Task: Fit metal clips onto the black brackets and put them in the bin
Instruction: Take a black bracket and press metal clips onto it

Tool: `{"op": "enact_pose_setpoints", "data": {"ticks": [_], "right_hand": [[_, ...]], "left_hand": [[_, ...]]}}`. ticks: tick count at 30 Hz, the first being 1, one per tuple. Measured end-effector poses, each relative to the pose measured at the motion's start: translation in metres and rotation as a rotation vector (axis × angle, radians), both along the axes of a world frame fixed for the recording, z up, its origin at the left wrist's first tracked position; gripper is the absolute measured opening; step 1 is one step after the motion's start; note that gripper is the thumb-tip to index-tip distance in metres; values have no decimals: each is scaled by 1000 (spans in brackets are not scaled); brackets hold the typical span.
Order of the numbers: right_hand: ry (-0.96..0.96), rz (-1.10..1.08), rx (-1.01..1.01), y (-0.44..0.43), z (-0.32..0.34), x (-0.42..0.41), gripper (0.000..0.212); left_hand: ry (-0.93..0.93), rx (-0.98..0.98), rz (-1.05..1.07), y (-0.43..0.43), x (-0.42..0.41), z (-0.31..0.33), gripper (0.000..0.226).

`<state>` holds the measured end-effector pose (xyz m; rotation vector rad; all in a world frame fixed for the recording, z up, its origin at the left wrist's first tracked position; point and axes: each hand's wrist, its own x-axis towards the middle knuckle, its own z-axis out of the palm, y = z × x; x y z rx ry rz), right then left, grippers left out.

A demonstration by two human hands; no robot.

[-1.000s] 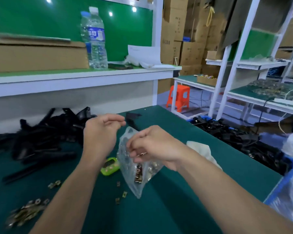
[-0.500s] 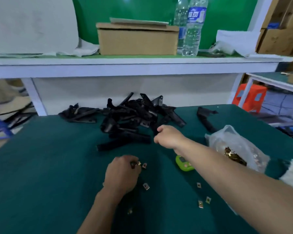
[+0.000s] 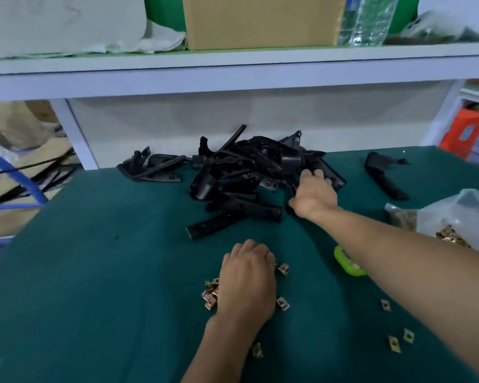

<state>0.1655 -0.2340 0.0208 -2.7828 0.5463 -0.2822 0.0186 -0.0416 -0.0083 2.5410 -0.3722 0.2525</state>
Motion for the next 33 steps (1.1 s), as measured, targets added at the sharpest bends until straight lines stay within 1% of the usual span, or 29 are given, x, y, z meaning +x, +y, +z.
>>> {"op": "enact_pose_setpoints", "data": {"ticks": [2,4,6,8,10,11,12,13,14,16,17,18,19,20,21,22,23,25,27,30,32,33], "right_hand": [[-68,-63,67,-2,9,-14,43],[-209,-130,256,0,26,-36,32],[-364,-124,570,3,47,-67,23],[-445,-4,981,8,61,-107,22],[-393,160,1391,12,60,-146,27],[-320,225,1555,14,56,-165,27],[-233,273,1660,17,51,-180,25],[-158,304,1703,19,45,-192,23],[-114,309,1686,19,40,-200,21],[-70,315,1525,16,32,-209,20],[-23,357,1447,13,31,-212,20],[36,405,1393,11,30,-216,19],[75,435,1352,9,30,-218,20],[68,436,1322,6,30,-220,23],[14,412,1309,4,30,-220,29],[-61,365,1343,3,29,-219,33],[-138,309,1435,3,26,-218,35],[-251,230,1681,7,20,-217,32],[-303,190,1849,18,13,-218,24],[-272,109,2005,35,9,-221,15],[-285,30,2049,37,13,-220,18],[-297,-6,2063,37,14,-220,21]], "left_hand": [[-26,4,42,1,1,0,30],[-68,26,71,4,0,1,26],[-91,12,64,6,-4,2,20],[-124,10,34,5,-12,3,38],[-168,-100,18,2,-21,8,56],[-172,-188,18,0,-26,12,59],[-163,-292,6,-2,-31,14,59],[-135,-409,-27,-3,-37,17,58],[-85,-556,-75,-4,-43,18,57],[21,-903,-142,-5,-53,21,55],[50,-1037,-123,-5,-57,22,53],[70,-1123,-75,-6,-59,23,48],[91,-1168,-10,-8,-59,25,39],[117,-1203,66,-9,-58,27,29],[143,-1238,143,-11,-57,29,21],[167,-1291,210,-12,-57,29,15],[180,-1352,265,-13,-56,29,11],[174,-1461,315,-12,-58,31,8],[177,-1515,258,-14,-63,32,11],[250,-1479,57,-21,-74,36,10],[246,-1406,-67,-23,-79,38,21],[213,-1313,-117,-22,-82,39,28]]}}
